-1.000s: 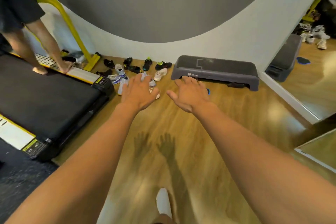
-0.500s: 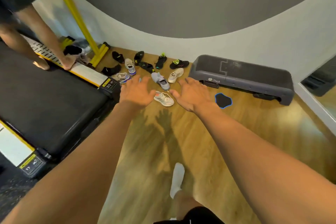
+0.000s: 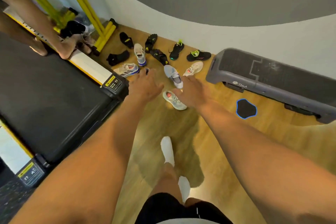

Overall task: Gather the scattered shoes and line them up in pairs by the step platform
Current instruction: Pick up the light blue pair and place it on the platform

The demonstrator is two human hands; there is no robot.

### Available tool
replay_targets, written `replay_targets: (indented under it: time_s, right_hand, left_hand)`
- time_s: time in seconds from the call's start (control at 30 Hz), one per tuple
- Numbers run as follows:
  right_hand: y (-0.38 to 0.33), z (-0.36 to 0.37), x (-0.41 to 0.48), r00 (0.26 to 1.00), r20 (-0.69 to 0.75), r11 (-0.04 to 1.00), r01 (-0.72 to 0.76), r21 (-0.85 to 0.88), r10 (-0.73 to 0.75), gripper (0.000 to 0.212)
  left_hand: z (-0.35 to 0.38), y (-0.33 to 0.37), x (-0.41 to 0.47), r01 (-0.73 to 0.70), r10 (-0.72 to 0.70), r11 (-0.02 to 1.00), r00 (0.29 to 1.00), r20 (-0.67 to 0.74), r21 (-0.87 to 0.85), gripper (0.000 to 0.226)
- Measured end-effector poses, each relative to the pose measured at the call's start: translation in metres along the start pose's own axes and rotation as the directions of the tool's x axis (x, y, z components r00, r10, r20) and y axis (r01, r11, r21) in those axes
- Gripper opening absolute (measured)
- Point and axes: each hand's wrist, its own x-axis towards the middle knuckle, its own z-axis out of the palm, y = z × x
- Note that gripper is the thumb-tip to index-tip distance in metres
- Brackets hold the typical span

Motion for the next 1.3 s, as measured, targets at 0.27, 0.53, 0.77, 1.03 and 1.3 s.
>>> replay_targets:
  time_s: [0.27,0.53,0.77,1.03,1.3]
  right_hand:
    - [0.013,0.02,0.181,0.994,0.087,0.997,-0.071,-0.011,0.072,0.062]
    - [0.068,0.083,0.363,0.991,0.124,0.997,-0.062,0.045,0.056,0.06]
    - [0.134,0.251,0.504,0.976,0.19,0.985,-0.126,0.115,0.103,0.066]
    - [0.2,0.43,0.643,0.994,0.07,0.994,-0.089,0.063,0.084,0.078]
    - [0.204,0.489,0.708,0.943,0.198,0.961,-0.247,-0.122,0.267,0.099]
  left_hand:
    - [0.043,-0.001,0.172,0.063,-0.046,0.993,0.986,0.16,-0.104,0.063]
    - [0.145,-0.009,0.336,0.165,-0.137,0.975,0.973,0.184,-0.146,0.074]
    - [0.333,-0.051,0.463,0.227,-0.19,0.962,0.956,0.223,-0.154,0.067]
    - [0.516,-0.11,0.604,0.089,-0.06,0.945,0.993,0.099,-0.316,0.047]
    - [0.575,-0.096,0.693,0.366,-0.312,0.531,0.923,0.226,-0.764,0.051]
